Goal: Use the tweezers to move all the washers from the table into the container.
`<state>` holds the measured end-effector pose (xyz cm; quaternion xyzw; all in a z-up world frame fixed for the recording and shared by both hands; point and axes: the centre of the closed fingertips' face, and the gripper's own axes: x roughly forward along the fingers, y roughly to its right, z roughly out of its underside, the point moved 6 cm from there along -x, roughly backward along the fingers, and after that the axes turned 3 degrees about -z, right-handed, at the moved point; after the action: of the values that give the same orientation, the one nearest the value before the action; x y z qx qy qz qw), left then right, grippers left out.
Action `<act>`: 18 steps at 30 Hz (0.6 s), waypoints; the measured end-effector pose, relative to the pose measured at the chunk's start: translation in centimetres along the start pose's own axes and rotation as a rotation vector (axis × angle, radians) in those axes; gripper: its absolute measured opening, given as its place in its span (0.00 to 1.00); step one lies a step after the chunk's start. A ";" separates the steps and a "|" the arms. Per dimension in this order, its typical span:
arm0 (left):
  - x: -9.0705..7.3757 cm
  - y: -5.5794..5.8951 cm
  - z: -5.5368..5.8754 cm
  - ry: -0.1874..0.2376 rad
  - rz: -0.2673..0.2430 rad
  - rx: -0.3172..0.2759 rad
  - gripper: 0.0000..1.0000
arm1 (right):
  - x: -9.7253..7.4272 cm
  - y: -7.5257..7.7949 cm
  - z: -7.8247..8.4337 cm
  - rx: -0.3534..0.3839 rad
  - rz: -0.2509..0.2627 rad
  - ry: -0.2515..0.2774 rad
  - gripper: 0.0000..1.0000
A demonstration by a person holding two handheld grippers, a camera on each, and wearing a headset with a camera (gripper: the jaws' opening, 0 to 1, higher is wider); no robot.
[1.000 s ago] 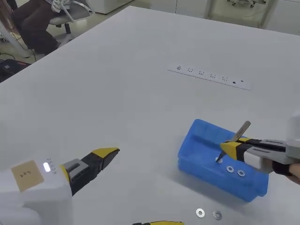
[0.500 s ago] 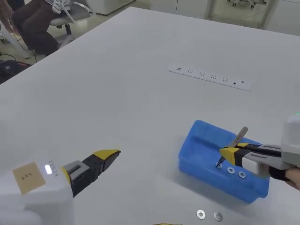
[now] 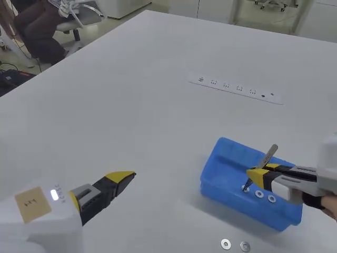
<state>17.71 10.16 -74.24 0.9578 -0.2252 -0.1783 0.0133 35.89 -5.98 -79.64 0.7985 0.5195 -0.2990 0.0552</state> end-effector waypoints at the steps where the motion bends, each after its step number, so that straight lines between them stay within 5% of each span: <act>1: 0.0 0.0 0.0 0.001 0.000 -0.001 0.91 | -0.1 0.0 0.0 0.000 0.002 0.003 0.04; 18: 0.0 -0.1 -0.1 0.004 -0.004 0.000 0.91 | -2.1 -1.0 -2.0 0.015 -0.003 0.104 0.04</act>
<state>17.75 10.23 -74.19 0.9585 -0.2233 -0.1766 0.0133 35.23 -6.41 -76.61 0.8125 0.5208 -0.2612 0.0220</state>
